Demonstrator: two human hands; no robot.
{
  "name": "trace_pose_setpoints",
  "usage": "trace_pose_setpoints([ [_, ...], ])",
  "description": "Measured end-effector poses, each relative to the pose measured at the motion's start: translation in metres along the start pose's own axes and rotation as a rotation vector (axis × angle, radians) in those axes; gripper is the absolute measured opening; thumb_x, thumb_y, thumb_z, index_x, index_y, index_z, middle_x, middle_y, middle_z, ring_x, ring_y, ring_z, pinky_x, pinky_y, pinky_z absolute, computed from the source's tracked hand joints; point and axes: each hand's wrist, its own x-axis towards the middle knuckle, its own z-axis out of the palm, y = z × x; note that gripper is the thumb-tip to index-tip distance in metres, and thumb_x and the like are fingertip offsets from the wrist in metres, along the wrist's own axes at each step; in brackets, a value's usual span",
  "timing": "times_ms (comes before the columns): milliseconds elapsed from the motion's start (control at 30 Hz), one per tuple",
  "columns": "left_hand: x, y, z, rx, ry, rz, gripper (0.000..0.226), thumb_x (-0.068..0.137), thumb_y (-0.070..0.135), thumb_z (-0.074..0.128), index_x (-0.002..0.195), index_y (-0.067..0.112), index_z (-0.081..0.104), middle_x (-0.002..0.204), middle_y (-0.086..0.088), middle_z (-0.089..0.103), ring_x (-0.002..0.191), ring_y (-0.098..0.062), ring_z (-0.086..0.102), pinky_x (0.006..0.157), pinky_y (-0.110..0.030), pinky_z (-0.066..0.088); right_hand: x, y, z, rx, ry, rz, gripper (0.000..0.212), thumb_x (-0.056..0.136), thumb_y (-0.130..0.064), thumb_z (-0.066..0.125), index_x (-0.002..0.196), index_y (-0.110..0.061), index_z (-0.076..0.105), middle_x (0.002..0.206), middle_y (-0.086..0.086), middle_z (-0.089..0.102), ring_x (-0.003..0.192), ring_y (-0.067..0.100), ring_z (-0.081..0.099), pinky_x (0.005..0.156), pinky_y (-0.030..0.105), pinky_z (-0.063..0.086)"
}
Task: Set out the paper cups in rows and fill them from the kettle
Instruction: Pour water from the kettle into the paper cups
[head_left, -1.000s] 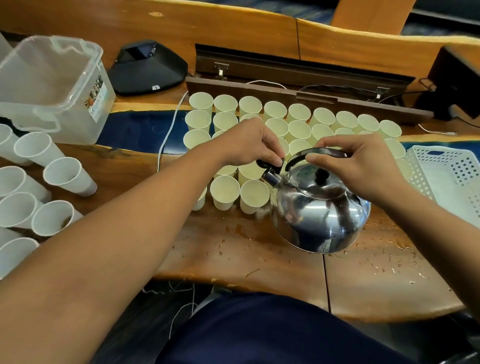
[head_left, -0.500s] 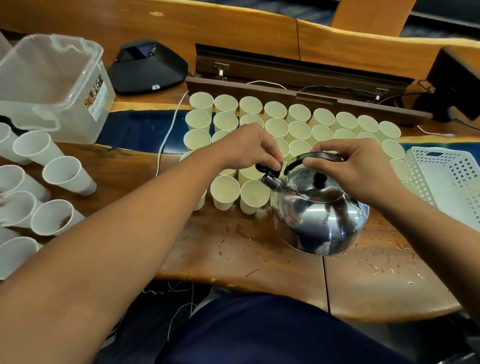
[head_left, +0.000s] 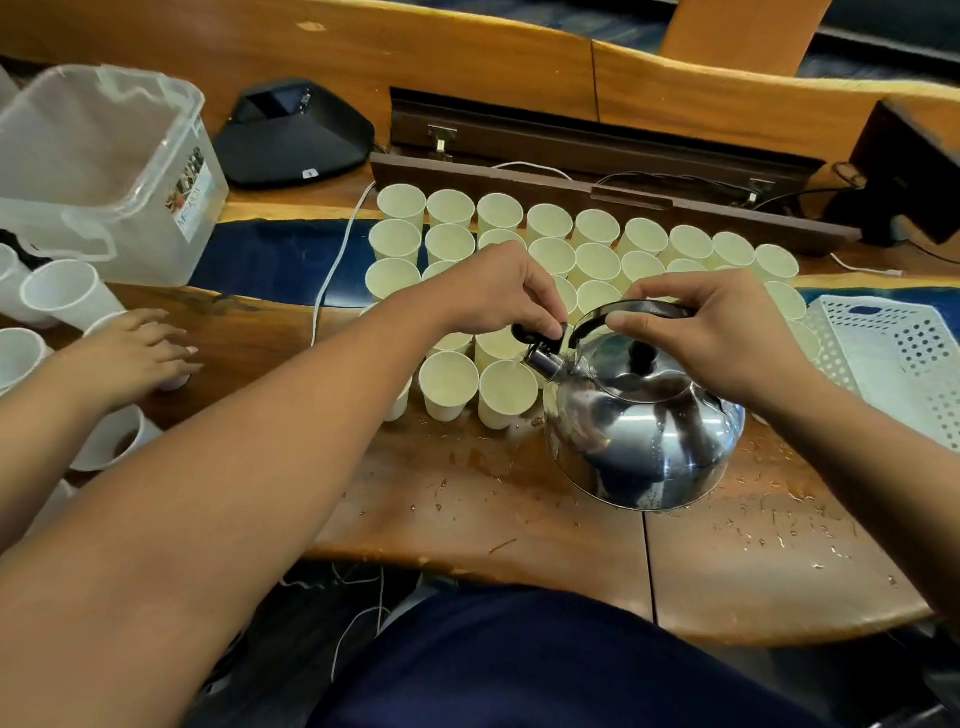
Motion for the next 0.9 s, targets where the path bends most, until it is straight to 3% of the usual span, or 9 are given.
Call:
trace_pose_setpoints([
  [200, 0.000, 0.001, 0.000, 0.004, -0.008, -0.002, 0.015, 0.081, 0.017, 0.081, 0.095, 0.022, 0.081, 0.086, 0.011, 0.076, 0.082, 0.000, 0.068, 0.072, -0.011, 0.053, 0.000, 0.001, -0.001, -0.006, -0.004, 0.022, 0.008, 0.081, -0.033, 0.078, 0.081, -0.036, 0.071, 0.085, -0.007, 0.073, 0.079, 0.011, 0.065, 0.075, 0.030, 0.052],
  [433, 0.000, 0.002, -0.004, -0.001, -0.026, 0.007, 0.016, 0.080, 0.016, 0.081, 0.095, 0.019, 0.081, 0.085, 0.012, 0.076, 0.082, 0.001, 0.068, 0.071, -0.009, 0.052, -0.001, 0.003, -0.001, 0.054, -0.008, 0.048, 0.010, 0.081, -0.030, 0.078, 0.087, -0.022, 0.077, 0.082, -0.007, 0.073, 0.071, 0.001, 0.065, 0.057, 0.011, 0.046],
  [500, 0.002, 0.004, -0.007, 0.011, -0.031, 0.012, 0.016, 0.080, 0.018, 0.081, 0.096, 0.020, 0.081, 0.085, 0.013, 0.075, 0.082, 0.001, 0.068, 0.071, -0.010, 0.052, -0.001, 0.004, -0.002, 0.057, 0.012, 0.048, 0.013, 0.080, -0.033, 0.078, 0.089, -0.023, 0.077, 0.083, -0.010, 0.073, 0.075, 0.000, 0.065, 0.064, 0.014, 0.047],
  [700, 0.011, 0.023, -0.028, 0.042, -0.043, 0.070, 0.016, 0.081, 0.018, 0.081, 0.096, 0.019, 0.080, 0.085, 0.012, 0.075, 0.082, 0.001, 0.068, 0.070, -0.010, 0.052, 0.005, -0.001, -0.016, 0.110, 0.083, 0.041, 0.016, 0.079, -0.036, 0.079, 0.091, -0.026, 0.077, 0.086, -0.006, 0.074, 0.083, 0.011, 0.068, 0.082, 0.040, 0.057],
  [800, 0.021, 0.037, -0.042, 0.074, -0.032, 0.105, 0.014, 0.081, 0.019, 0.080, 0.096, 0.020, 0.080, 0.083, 0.013, 0.074, 0.079, 0.004, 0.067, 0.065, -0.006, 0.048, 0.017, -0.005, -0.030, 0.093, 0.128, 0.018, 0.020, 0.077, -0.040, 0.079, 0.094, -0.029, 0.077, 0.088, -0.009, 0.074, 0.085, 0.006, 0.068, 0.082, 0.033, 0.057],
  [900, 0.035, 0.050, -0.057, 0.114, -0.018, 0.147, 0.014, 0.081, 0.021, 0.080, 0.095, 0.022, 0.080, 0.082, 0.015, 0.074, 0.077, 0.006, 0.066, 0.065, -0.005, 0.047, 0.030, -0.010, -0.044, 0.105, 0.163, -0.018, 0.008, 0.078, -0.040, 0.080, 0.084, -0.037, 0.075, 0.084, -0.012, 0.073, 0.082, 0.001, 0.067, 0.076, 0.024, 0.054],
])
